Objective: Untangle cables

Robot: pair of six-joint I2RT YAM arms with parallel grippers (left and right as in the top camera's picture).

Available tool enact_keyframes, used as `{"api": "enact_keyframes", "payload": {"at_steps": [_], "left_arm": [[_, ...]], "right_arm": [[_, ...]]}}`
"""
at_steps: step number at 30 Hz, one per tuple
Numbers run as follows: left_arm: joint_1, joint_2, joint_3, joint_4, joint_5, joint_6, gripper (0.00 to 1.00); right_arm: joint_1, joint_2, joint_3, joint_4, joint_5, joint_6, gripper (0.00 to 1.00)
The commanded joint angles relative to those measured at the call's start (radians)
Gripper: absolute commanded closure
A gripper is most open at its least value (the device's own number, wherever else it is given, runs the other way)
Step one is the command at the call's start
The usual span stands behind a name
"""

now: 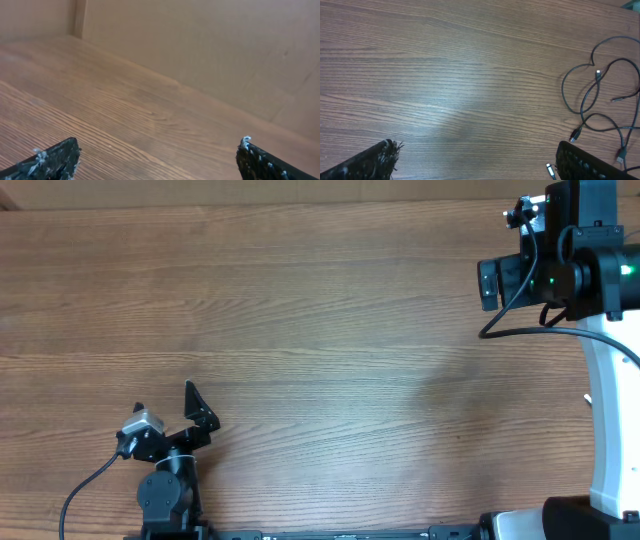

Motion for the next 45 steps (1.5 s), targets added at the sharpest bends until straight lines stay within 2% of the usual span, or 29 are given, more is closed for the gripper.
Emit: {"api": "enact_keyframes", "payload": {"at_steps": [1, 4, 8, 11, 45], "left_arm": [[0.001, -0.01, -0.004, -0.002, 0.017, 0.122, 0.0], [0.001, -0.01, -0.004, -0.002, 0.05, 0.173, 0.0], [0.001, -0.01, -0.004, -0.006, 0.147, 0.314, 0.0], [0.001, -0.01, -0.004, -0.016, 0.164, 0.36, 0.0], [0.001, -0.009, -0.004, -0.016, 0.17, 0.355, 0.0]], "right_arm": [[0.009, -0.004, 0.0, 0.003, 0.005, -0.001, 0.0], [0.009, -0.004, 0.0, 0.003, 0.005, -0.001, 0.0], [0.009, -0.004, 0.0, 0.003, 0.005, -0.001, 0.0], [0.009, -0.004, 0.0, 0.003, 0.005, -0.001, 0.0], [0.009, -0.004, 0.0, 0.003, 0.005, -0.001, 0.0]]}}
